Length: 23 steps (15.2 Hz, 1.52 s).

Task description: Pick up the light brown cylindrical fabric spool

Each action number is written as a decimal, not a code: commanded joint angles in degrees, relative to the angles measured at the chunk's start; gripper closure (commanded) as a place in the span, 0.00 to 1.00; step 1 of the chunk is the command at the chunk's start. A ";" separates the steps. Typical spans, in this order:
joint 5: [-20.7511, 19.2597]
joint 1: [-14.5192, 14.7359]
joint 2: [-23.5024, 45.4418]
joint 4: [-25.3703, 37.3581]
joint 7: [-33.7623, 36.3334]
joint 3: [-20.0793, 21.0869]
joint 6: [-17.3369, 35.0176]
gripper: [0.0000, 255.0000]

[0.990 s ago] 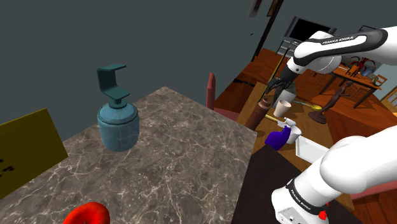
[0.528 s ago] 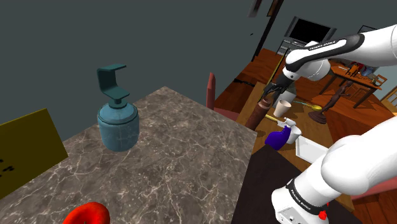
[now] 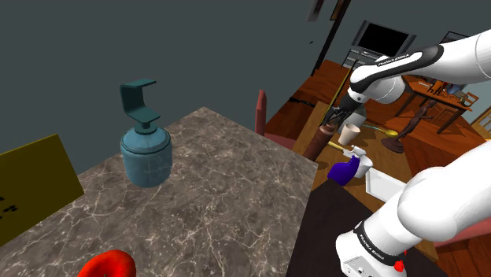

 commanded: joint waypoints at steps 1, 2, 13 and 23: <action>-0.01 -0.01 0.05 -0.06 -0.02 -0.03 -0.02 1.00; 0.03 0.00 0.09 -0.03 -0.04 -0.04 -0.01 1.00; -3.40 -1.21 -3.70 2.41 3.29 1.64 -5.54 1.00; -5.71 -2.13 -7.11 6.09 5.84 3.33 -12.13 1.00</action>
